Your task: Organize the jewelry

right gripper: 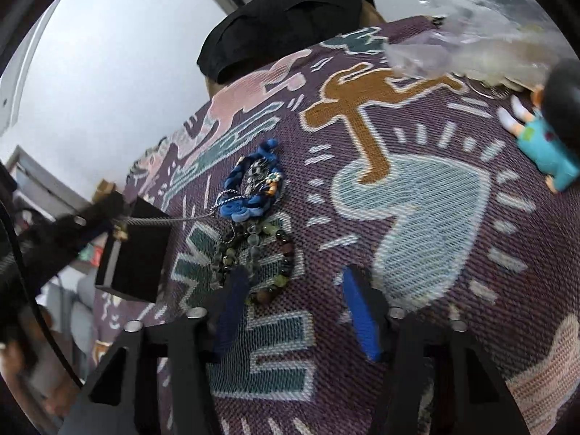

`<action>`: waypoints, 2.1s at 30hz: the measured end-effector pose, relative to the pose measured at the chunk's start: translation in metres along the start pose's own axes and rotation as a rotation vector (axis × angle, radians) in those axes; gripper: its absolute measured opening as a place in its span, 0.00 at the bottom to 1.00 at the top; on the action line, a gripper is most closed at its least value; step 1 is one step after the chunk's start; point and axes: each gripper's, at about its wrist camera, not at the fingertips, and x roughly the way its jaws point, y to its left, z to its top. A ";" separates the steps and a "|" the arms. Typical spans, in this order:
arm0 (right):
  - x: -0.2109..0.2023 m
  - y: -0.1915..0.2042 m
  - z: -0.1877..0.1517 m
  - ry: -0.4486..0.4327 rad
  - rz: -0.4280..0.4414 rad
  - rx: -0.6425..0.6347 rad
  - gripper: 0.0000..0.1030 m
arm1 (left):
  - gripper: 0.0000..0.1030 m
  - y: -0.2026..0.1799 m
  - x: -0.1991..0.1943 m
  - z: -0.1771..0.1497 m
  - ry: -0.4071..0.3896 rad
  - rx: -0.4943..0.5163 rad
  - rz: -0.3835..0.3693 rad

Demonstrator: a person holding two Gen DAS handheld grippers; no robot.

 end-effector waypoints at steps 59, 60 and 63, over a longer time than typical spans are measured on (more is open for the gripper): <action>-0.038 0.116 0.010 -0.157 0.030 -0.312 0.35 | 0.28 -0.025 -0.176 0.021 -0.352 0.030 -0.290; -0.039 0.115 0.013 -0.175 0.031 -0.301 0.02 | 0.28 -0.023 -0.177 0.021 -0.355 0.029 -0.288; -0.046 0.110 0.023 -0.216 0.031 -0.270 0.02 | 0.28 -0.015 -0.180 0.021 -0.366 0.019 -0.276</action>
